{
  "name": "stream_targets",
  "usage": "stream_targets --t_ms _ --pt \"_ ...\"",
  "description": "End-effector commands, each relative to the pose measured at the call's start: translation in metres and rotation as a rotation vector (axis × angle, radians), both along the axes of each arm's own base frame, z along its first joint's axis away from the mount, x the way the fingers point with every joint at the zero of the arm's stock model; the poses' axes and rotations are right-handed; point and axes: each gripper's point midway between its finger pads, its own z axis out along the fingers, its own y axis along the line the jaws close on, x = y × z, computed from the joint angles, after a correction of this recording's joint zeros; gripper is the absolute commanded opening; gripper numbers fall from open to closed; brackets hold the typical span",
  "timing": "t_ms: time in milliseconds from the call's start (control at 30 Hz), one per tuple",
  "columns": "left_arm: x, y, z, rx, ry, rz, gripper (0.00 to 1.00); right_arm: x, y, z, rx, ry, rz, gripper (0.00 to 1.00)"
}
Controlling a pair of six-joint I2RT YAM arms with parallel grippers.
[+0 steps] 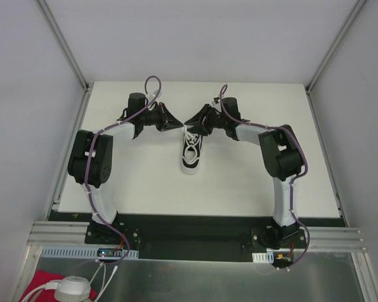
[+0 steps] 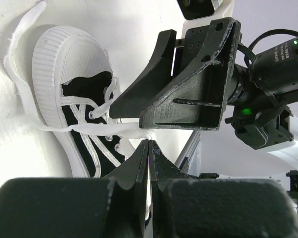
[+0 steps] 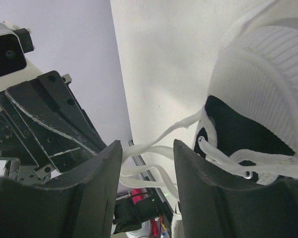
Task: Tie the shoes
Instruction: Cross the shoelace with the shoelace.
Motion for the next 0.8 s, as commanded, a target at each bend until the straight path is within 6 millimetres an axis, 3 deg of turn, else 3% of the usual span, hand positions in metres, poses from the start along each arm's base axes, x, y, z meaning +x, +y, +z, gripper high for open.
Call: stream_targets --t_ms 0,400,600,767 --pt "-0.003 -0.003 0.026 -0.018 -0.078 -0.038 0.00 0.004 -0.007 0.039 0.016 -0.111 -0.013 0.50" --pt "-0.003 -0.004 0.028 -0.019 -0.080 -0.042 0.00 0.005 0.010 0.050 0.043 -0.126 0.037 0.43" --pt "-0.005 -0.003 0.028 -0.017 -0.084 -0.046 0.00 0.010 0.008 0.051 0.044 -0.118 0.010 0.10" --pt "-0.005 -0.003 0.029 -0.015 -0.088 -0.046 0.00 0.019 -0.006 0.057 0.031 -0.138 -0.040 0.04"
